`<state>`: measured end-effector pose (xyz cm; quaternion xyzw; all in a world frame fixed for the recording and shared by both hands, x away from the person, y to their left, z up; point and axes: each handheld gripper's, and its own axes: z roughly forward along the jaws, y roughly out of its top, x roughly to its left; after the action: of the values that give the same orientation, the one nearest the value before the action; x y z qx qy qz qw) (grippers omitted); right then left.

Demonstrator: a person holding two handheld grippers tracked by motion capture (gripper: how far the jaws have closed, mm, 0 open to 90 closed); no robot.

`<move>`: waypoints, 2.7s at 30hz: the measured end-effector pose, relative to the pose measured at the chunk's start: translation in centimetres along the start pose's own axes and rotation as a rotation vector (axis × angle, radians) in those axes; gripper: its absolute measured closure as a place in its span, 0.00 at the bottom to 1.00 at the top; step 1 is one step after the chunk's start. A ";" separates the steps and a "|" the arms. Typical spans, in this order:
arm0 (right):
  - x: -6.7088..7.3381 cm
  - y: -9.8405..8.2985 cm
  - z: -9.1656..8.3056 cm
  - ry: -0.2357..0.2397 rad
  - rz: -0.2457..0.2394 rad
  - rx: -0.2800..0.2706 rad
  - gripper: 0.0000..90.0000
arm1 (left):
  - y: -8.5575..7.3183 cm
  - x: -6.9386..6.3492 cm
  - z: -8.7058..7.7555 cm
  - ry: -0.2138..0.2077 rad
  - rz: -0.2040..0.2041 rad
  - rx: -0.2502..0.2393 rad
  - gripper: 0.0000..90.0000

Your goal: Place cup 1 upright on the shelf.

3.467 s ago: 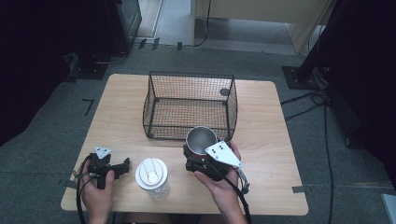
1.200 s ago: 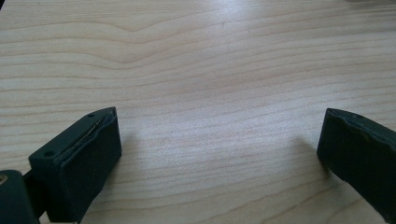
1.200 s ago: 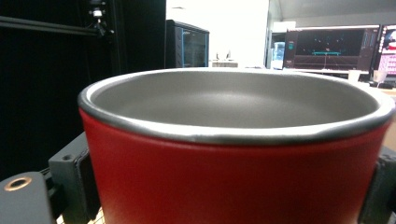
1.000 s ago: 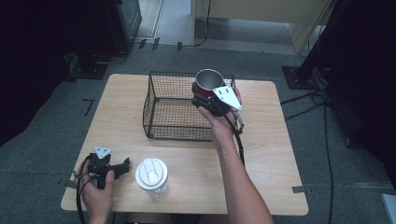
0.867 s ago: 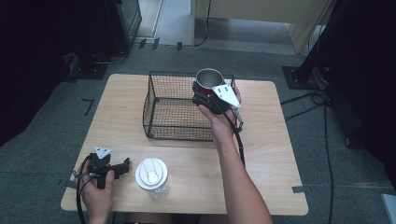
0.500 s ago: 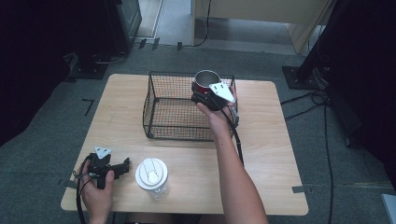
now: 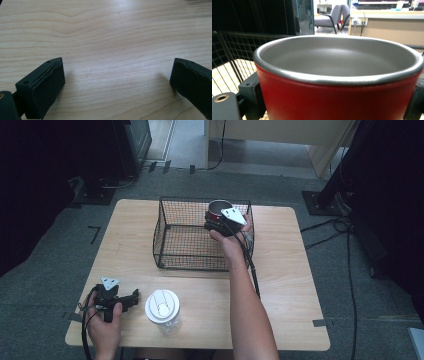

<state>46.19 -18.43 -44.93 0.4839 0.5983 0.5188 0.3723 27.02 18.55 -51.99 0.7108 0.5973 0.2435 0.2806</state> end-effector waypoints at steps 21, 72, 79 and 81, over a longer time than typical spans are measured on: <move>-0.5 -1.1 1.1 -0.030 -0.023 0.193 0.08 | 0.0 0.0 0.0 0.000 0.000 0.000 0.01; 1.1 4.5 -2.9 -0.108 0.000 -0.019 0.00 | 0.0 0.0 0.0 0.000 -0.001 0.000 0.00; 1.3 5.7 -5.2 -0.083 0.000 -0.060 0.00 | 0.0 0.0 0.0 0.000 -0.001 -0.001 0.00; 1.5 5.9 -5.9 -0.077 -0.005 -0.071 0.00 | 0.0 0.0 0.0 0.000 0.000 0.000 0.00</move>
<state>41.32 -18.61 -37.93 0.4886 0.5660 0.5200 0.4130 27.02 18.55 -51.99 0.7107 0.5974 0.2435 0.2807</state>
